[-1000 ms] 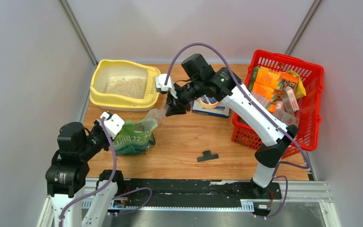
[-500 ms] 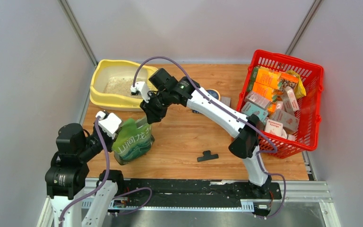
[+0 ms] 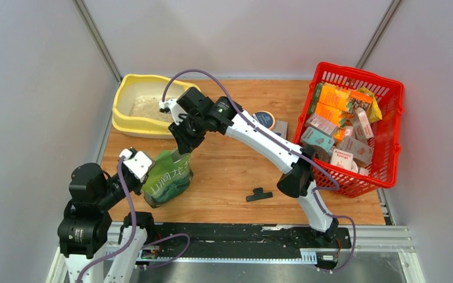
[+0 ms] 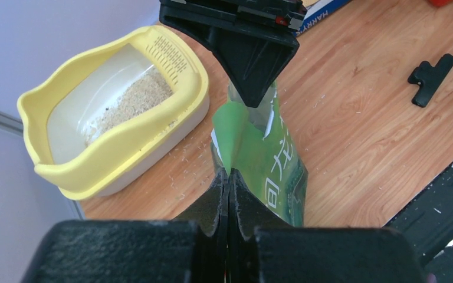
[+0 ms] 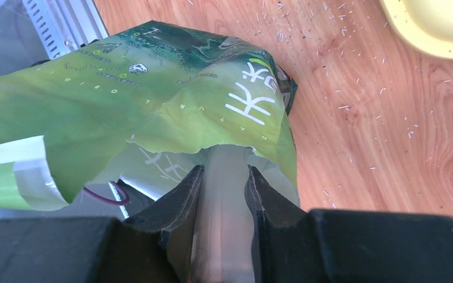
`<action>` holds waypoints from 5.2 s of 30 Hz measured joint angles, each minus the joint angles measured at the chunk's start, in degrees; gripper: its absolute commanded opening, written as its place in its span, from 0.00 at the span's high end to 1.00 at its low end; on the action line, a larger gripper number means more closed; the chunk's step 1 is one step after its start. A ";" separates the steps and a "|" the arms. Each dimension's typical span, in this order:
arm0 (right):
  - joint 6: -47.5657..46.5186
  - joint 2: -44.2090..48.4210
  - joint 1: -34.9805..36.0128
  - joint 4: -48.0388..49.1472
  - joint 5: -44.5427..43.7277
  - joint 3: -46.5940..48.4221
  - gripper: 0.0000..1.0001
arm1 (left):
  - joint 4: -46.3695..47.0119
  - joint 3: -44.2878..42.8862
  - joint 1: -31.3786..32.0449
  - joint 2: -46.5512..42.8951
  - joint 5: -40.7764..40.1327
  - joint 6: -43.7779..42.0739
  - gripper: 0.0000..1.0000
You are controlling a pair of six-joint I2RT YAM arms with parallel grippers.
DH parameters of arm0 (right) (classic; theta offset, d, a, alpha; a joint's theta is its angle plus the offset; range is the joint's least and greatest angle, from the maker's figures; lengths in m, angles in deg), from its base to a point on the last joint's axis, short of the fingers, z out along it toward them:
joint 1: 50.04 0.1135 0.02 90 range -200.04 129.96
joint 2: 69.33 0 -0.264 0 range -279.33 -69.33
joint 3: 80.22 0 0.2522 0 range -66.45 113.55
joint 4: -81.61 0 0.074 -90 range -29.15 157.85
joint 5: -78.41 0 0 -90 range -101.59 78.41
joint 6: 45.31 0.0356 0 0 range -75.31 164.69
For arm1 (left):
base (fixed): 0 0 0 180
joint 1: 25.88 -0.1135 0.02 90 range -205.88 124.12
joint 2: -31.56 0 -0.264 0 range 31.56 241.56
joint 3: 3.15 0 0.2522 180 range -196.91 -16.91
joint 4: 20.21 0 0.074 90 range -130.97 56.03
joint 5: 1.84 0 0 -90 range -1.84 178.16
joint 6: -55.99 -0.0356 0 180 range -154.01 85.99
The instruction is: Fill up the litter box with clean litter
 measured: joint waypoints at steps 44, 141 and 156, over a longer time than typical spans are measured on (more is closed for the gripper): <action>10.38 -3.52 1.46 4.94 2.23 -6.47 1.00 | 9.18 7.34 0.00 -2.56 1.05 3.43 1.00; 48.33 -0.31 -25.53 49.77 58.38 -24.81 1.00 | -8.59 -5.75 0.04 3.74 -13.51 -22.71 1.00; 56.78 -1.77 -25.46 57.29 58.88 -24.85 1.00 | -8.61 -5.75 0.04 4.00 -13.70 -23.08 1.00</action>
